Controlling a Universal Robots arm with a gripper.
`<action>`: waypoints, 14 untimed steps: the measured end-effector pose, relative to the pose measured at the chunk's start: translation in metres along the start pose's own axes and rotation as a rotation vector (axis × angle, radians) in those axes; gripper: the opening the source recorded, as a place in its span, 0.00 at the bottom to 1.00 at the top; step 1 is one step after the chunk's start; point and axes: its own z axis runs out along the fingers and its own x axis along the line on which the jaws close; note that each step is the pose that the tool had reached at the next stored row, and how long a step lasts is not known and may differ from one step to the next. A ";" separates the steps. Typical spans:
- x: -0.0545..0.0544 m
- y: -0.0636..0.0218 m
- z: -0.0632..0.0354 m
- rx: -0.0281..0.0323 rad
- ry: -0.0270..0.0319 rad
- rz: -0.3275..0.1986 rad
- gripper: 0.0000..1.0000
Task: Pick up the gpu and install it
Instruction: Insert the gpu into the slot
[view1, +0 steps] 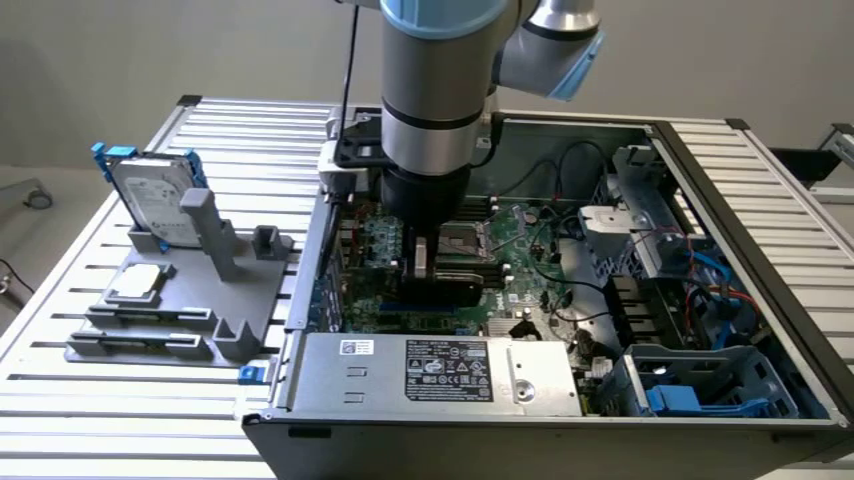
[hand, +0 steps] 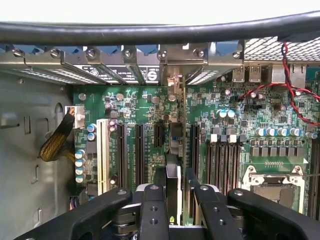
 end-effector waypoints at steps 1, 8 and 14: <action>0.000 0.0000 0.0002 -0.0014 0.0000 0.000 0.27; 0.000 -0.0001 0.0015 -0.0127 -0.0002 0.000 0.27; 0.001 -0.0005 0.0031 -0.0188 -0.0016 0.000 0.27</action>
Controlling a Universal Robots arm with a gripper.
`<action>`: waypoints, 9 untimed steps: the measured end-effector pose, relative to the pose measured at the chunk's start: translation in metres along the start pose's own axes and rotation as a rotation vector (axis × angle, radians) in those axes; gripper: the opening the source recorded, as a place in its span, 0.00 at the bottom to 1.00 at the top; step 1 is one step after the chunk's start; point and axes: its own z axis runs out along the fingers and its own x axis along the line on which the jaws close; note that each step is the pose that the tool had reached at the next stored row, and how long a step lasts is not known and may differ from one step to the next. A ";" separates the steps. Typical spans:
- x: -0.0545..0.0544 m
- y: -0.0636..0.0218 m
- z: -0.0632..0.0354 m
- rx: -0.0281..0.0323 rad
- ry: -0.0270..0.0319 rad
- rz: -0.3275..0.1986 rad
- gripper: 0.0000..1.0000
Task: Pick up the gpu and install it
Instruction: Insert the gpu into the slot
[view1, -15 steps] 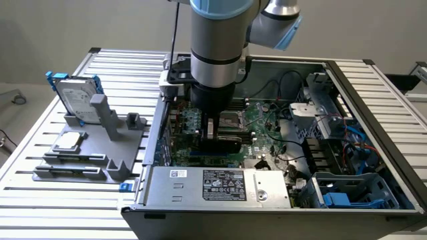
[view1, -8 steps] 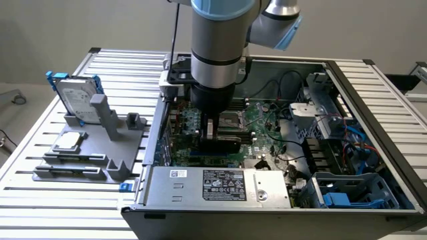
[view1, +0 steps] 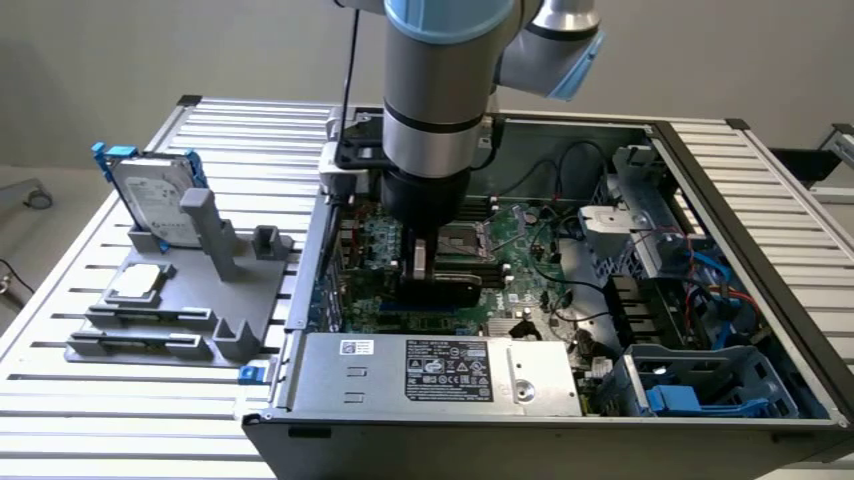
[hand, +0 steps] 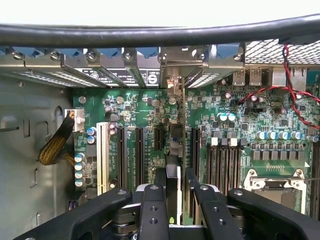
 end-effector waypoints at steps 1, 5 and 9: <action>0.000 -0.0002 0.0002 -0.0003 -0.0003 0.000 0.27; 0.000 -0.0012 0.0009 -0.0008 -0.0011 -0.001 0.27; 0.000 -0.0014 0.0012 -0.0008 -0.0010 -0.002 0.27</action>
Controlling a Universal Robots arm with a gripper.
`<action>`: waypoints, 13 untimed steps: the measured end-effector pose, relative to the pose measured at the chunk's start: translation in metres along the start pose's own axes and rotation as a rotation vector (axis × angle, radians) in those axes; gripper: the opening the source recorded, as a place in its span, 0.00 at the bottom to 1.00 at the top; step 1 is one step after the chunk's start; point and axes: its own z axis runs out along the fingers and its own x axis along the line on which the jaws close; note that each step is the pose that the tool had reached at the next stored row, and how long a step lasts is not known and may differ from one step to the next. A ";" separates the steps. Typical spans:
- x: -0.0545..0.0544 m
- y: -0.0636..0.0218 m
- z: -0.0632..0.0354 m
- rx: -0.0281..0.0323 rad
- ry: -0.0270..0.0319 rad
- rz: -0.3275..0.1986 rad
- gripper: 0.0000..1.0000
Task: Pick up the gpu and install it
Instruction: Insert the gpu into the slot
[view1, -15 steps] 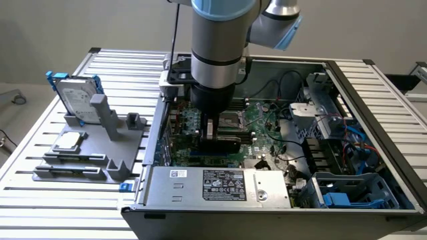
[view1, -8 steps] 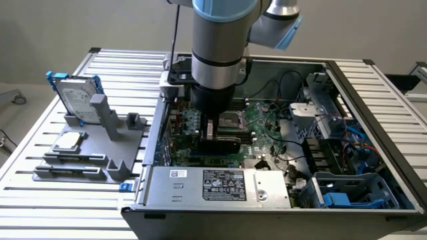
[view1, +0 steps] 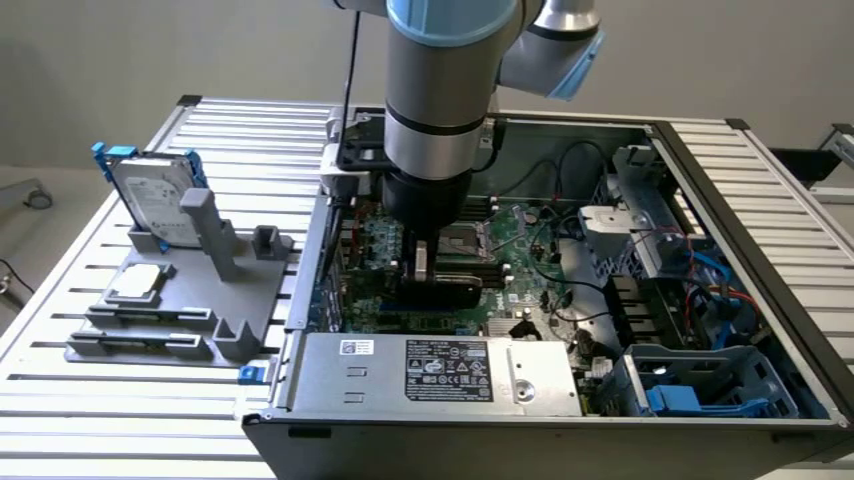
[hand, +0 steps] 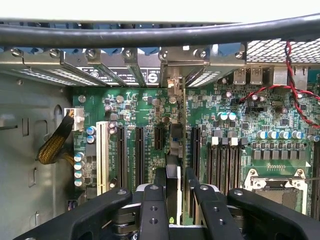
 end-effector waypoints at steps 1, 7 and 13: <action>0.000 0.0000 0.0000 0.0000 0.0000 0.000 0.27; 0.000 0.0000 -0.0001 -0.0004 -0.0005 -0.001 0.27; 0.000 0.0006 -0.0116 -0.0016 -0.0002 -0.001 0.46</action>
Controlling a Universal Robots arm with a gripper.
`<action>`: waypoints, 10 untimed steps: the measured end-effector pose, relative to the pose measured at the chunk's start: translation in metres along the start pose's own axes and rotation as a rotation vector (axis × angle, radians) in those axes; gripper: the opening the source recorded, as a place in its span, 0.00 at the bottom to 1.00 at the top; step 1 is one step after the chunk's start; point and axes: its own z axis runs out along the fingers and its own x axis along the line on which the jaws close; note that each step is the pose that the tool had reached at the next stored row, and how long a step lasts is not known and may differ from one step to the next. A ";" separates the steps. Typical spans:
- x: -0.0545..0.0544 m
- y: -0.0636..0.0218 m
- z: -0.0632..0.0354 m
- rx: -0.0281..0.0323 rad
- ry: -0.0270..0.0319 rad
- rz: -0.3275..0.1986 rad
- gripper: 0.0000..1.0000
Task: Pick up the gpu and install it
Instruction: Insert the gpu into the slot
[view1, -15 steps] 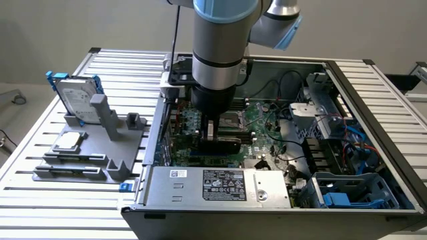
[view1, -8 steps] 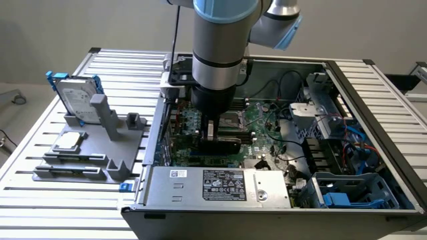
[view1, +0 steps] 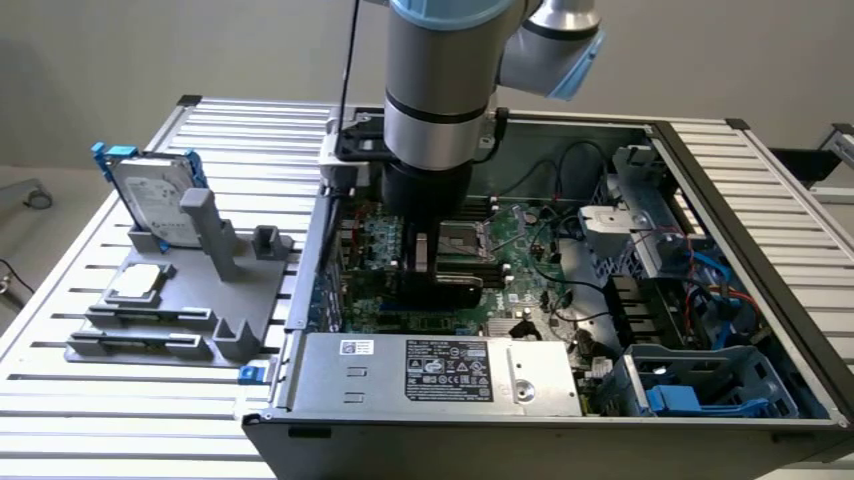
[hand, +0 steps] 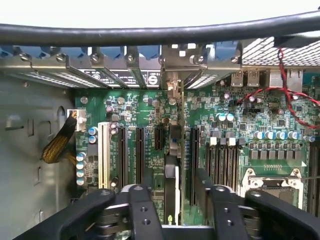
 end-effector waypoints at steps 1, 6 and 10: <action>0.000 0.0001 -0.0026 -0.0002 0.0000 0.000 0.46; 0.000 0.0008 -0.0167 -0.0021 0.0001 0.000 0.53; -0.001 0.0013 -0.0255 -0.0031 0.0002 0.000 0.44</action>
